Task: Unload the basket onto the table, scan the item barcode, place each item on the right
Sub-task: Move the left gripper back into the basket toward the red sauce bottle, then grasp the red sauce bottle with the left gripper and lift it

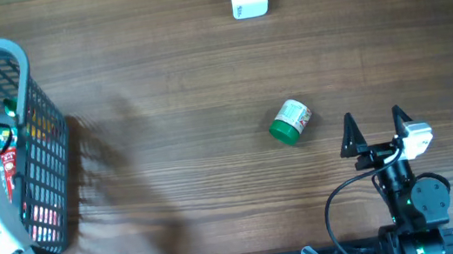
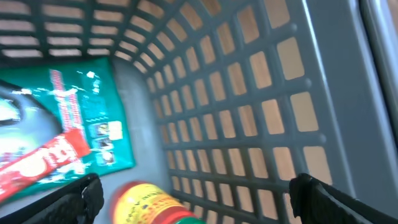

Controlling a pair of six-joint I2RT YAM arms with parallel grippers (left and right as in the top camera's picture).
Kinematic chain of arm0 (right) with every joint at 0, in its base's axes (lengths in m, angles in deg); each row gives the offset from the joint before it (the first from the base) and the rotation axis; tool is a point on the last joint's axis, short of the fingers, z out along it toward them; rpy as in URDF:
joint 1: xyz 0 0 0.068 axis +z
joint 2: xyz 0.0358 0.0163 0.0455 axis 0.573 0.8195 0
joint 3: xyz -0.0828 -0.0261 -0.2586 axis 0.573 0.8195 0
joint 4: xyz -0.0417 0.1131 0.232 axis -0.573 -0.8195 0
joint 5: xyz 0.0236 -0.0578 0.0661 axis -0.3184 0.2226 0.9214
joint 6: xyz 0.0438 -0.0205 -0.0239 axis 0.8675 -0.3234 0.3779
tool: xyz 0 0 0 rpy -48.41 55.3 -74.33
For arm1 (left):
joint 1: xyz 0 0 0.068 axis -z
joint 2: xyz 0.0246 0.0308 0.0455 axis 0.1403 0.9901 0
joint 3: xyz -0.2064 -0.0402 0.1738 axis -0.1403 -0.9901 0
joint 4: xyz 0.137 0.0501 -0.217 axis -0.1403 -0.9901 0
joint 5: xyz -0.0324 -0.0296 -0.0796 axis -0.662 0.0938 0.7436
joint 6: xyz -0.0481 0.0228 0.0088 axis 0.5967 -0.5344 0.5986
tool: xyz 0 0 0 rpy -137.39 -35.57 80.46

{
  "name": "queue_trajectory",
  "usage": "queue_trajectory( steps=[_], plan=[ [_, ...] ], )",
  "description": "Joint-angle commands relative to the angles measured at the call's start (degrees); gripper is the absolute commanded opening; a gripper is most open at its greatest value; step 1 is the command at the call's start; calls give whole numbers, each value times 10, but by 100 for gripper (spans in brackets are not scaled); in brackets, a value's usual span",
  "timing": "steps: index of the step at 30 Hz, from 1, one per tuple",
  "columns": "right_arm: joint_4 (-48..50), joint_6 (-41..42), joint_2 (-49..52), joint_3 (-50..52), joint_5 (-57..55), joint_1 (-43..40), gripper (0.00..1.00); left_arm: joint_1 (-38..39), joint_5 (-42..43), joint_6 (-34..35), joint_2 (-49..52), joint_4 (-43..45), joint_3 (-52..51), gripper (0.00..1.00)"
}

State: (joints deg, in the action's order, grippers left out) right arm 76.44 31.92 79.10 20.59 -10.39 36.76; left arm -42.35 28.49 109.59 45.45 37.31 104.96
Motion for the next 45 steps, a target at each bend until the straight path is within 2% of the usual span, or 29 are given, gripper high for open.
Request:
queue_trajectory(
  steps=[1,3,5,8,13,15,19,24,30,31,33,37,40,45],
  plan=[
    [1,-10,-4,0,9,3,99,-16,98,15,-17,55,5,100],
    [1,-10,-4,0,9,3,100,-21,99,5,-35,78,18,100],
    [1,-10,-4,0,9,3,100,-26,99,-35,-45,97,33,100],
    [1,-10,-4,0,9,3,100,-35,101,-153,-50,90,51,100],
    [1,-10,-4,0,9,3,100,-34,102,-283,-33,-62,50,100],
    [1,-10,-4,0,9,3,100,-35,106,-360,-6,-117,50,100],
    [1,-10,-4,0,9,3,100,-35,110,-382,41,-127,50,100],
    [1,-10,-4,0,9,3,100,-34,215,-462,97,-112,50,100],
    [1,-10,-4,0,9,3,100,-34,240,-472,133,-118,50,100],
    [1,-10,-4,0,9,3,100,-35,240,-472,136,-121,50,98],
    [1,-10,-4,0,9,3,100,-35,234,-477,138,-126,50,81],
    [1,-10,-4,0,9,3,100,-35,234,-478,138,-125,50,53],
    [1,-10,-4,0,9,3,100,-35,234,-478,131,-127,54,50],
    [1,-10,-4,0,9,3,100,-35,234,-469,84,-136,84,49]
  ],
)
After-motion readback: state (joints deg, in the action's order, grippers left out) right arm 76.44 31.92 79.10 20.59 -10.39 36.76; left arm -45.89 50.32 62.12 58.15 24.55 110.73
